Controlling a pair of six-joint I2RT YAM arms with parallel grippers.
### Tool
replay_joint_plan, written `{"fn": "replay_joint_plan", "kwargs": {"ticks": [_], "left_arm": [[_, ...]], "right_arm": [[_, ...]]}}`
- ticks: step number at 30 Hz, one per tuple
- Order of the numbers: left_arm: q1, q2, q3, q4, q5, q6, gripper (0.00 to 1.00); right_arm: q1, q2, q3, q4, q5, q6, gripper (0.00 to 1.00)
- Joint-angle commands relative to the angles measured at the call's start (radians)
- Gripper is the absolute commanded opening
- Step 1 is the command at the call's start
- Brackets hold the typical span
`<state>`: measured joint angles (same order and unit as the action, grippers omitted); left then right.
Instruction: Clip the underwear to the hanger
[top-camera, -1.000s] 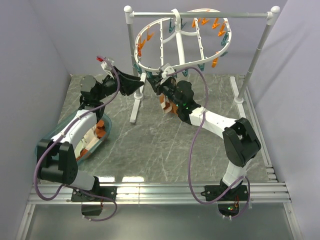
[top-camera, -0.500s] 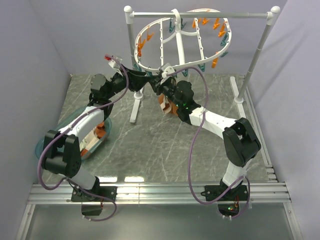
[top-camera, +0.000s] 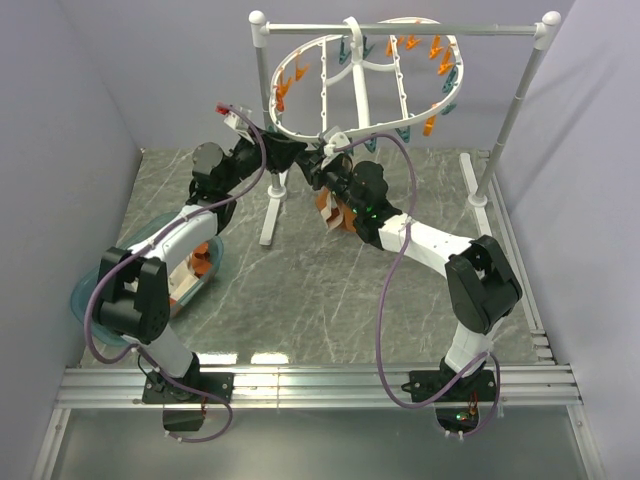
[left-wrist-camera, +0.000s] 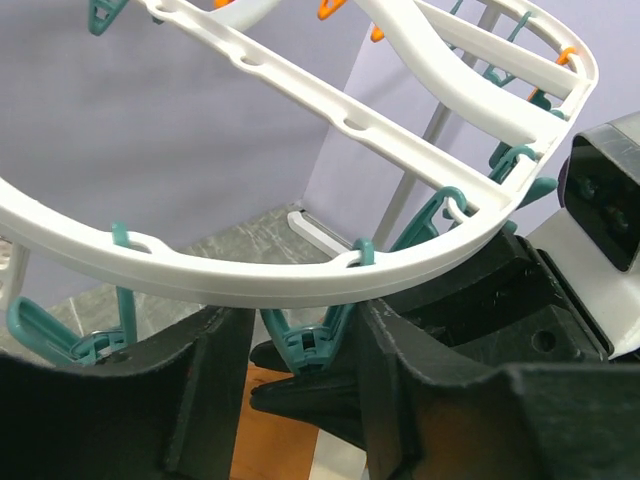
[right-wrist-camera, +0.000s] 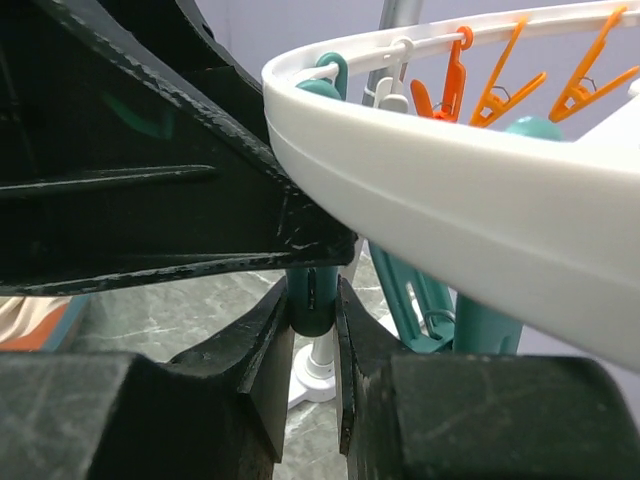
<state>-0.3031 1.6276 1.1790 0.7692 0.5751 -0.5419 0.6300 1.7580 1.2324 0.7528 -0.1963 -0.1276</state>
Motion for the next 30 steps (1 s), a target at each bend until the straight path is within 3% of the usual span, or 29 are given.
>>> {"fn": "replay_joint_plan", "kwargs": {"ticks": [1, 3, 6, 9, 10, 11, 12, 15, 18, 26, 30], "left_arm": [[-0.007, 0.012, 0.056, 0.070, -0.032, 0.003, 0.47], [-0.008, 0.017, 0.057, 0.076, -0.027, -0.006, 0.43], [-0.008, 0.020, 0.057, 0.087, -0.027, -0.020, 0.29], [-0.007, 0.017, 0.051, 0.108, -0.015, -0.036, 0.13], [-0.008, 0.018, 0.054, 0.108, -0.014, -0.038, 0.02], [-0.008, 0.018, 0.051, 0.105, -0.015, -0.039, 0.00], [-0.008, 0.017, 0.053, 0.104, -0.014, -0.039, 0.00], [-0.008, 0.017, 0.054, 0.085, -0.011, -0.041, 0.00], [-0.008, 0.017, 0.054, 0.070, -0.011, -0.035, 0.00], [-0.013, 0.012, 0.054, 0.047, -0.011, -0.023, 0.00], [-0.018, 0.009, 0.056, 0.039, -0.020, -0.024, 0.00]], "right_arm": [[0.000, -0.045, 0.004, 0.054, -0.009, 0.006, 0.00], [-0.001, -0.049, 0.003, 0.054, -0.012, 0.006, 0.00], [-0.001, -0.052, -0.005, 0.052, -0.018, 0.005, 0.00], [-0.001, -0.060, -0.016, 0.048, -0.023, 0.002, 0.00], [0.000, -0.061, -0.017, 0.045, -0.023, 0.002, 0.00], [0.000, -0.063, -0.017, 0.037, -0.022, 0.005, 0.02], [0.000, -0.064, -0.017, 0.020, -0.025, 0.005, 0.08], [-0.001, -0.086, -0.031, -0.001, -0.026, 0.008, 0.50], [0.000, -0.117, -0.062, -0.033, -0.038, -0.001, 0.64], [0.000, -0.225, -0.140, -0.141, -0.201, -0.133, 0.72], [0.000, -0.287, -0.174, -0.223, -0.276, -0.199, 0.67]]}}
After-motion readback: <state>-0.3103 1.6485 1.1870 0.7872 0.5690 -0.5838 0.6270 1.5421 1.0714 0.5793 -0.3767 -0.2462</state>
